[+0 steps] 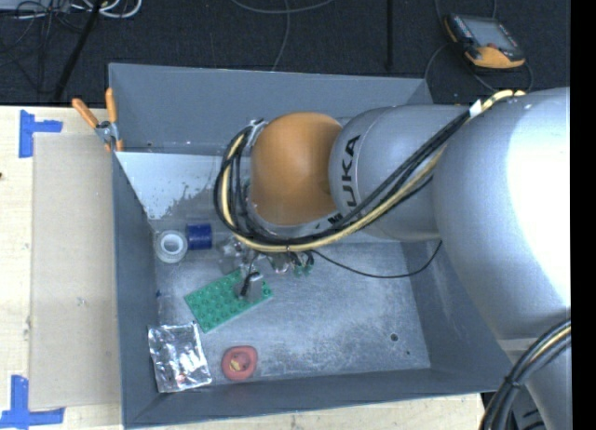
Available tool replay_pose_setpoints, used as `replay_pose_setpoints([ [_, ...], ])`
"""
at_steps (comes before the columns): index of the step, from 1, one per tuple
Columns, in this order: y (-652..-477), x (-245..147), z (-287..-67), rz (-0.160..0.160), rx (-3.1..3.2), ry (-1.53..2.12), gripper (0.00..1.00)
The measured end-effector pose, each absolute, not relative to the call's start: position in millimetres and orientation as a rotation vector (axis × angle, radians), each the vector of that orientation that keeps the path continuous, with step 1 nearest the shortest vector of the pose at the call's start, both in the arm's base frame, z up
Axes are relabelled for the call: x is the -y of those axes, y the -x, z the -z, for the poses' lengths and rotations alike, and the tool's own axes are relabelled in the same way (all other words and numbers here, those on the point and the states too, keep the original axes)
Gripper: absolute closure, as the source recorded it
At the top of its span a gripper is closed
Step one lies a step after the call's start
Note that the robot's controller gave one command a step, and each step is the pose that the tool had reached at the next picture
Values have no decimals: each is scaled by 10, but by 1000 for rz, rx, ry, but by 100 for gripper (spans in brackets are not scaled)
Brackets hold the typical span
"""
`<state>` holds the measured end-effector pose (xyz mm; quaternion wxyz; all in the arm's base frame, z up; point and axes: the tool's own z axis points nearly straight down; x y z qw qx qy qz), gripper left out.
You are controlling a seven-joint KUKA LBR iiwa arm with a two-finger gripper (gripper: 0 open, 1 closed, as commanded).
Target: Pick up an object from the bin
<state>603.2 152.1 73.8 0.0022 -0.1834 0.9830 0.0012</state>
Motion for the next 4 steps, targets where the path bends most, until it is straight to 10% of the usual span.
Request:
replay_pose_setpoints([
  [1,-6247,-1584,-2221,-2,-3077,572,100],
  [2,-6231,-1567,-2166,-1,-3087,569,0],
  [3,-5497,-1455,-682,-2,-3040,832,0],
  [4,-5534,-1462,-734,-2,-3031,824,100],
])
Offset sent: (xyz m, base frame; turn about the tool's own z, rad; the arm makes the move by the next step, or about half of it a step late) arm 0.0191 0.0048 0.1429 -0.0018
